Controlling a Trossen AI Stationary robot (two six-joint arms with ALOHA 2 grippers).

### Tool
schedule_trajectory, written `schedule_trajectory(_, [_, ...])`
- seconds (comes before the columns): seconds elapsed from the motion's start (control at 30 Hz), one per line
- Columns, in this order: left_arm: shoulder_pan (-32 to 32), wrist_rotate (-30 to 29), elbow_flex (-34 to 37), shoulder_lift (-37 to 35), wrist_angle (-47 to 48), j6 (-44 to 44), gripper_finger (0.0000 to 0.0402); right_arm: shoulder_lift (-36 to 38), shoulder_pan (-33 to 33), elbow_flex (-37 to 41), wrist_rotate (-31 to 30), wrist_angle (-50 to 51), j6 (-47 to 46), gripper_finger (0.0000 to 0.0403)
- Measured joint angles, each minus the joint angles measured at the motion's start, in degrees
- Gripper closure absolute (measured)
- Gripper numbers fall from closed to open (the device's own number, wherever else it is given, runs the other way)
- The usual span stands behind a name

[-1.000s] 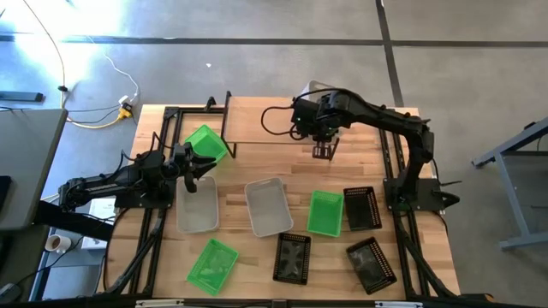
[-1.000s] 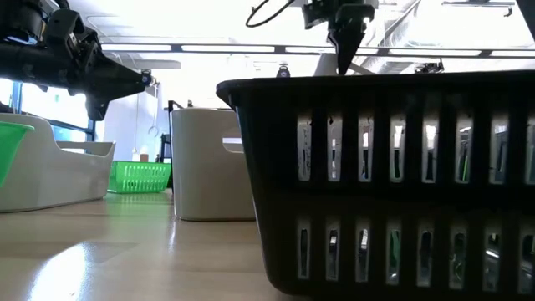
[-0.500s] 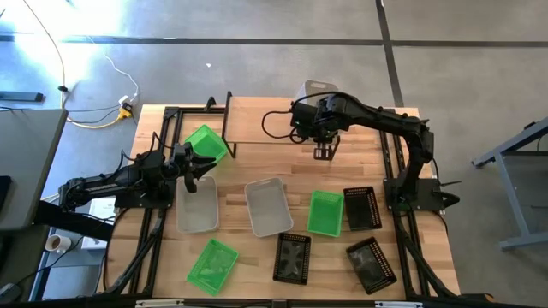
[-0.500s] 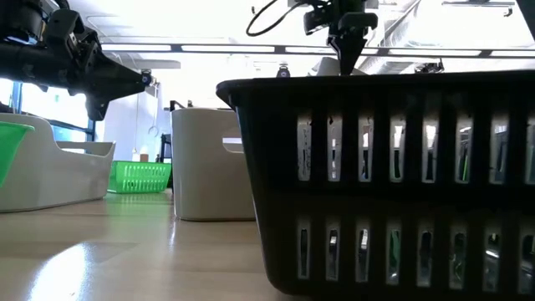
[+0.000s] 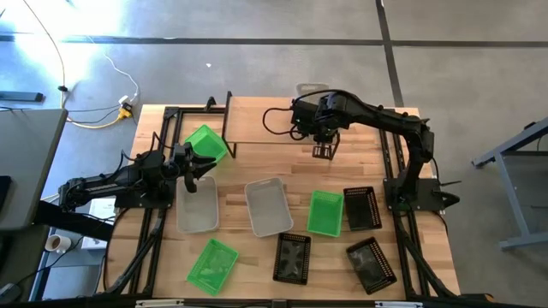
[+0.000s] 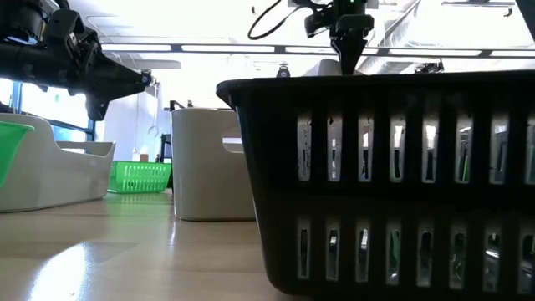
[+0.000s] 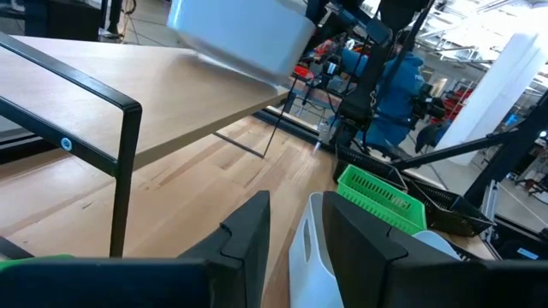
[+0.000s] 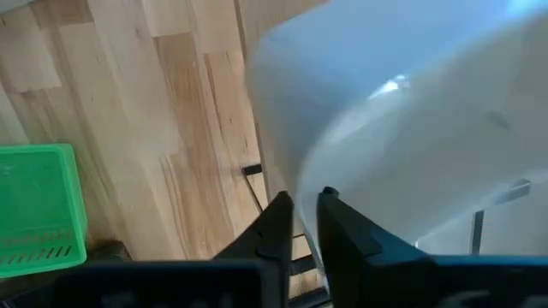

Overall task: Stack baskets on shelf by color
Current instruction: Put the top gray bin on the shelf

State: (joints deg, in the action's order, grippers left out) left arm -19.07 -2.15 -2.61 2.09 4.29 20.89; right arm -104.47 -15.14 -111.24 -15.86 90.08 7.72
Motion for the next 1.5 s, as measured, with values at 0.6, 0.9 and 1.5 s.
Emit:
schedule_trajectory(0.6, [-0.02, 0.00, 0.00, 0.00, 0.02, -0.01, 0.0300, 0.09, -1.13, 0.00, 5.59, -0.05, -5.92, 0.0334])
schedule_trajectory(0.9, [-0.02, 0.00, 0.00, 0.00, 0.00, -0.03, 0.0300, 0.09, -2.10, 0.00, 8.92, -0.27, -18.50, 0.0396])
schedule_trajectory(1.5, [0.00, 0.00, 0.02, 0.00, 0.01, -0.03, 0.0300, 0.09, -1.97, 0.00, 7.28, -0.29, -18.28, 0.0334])
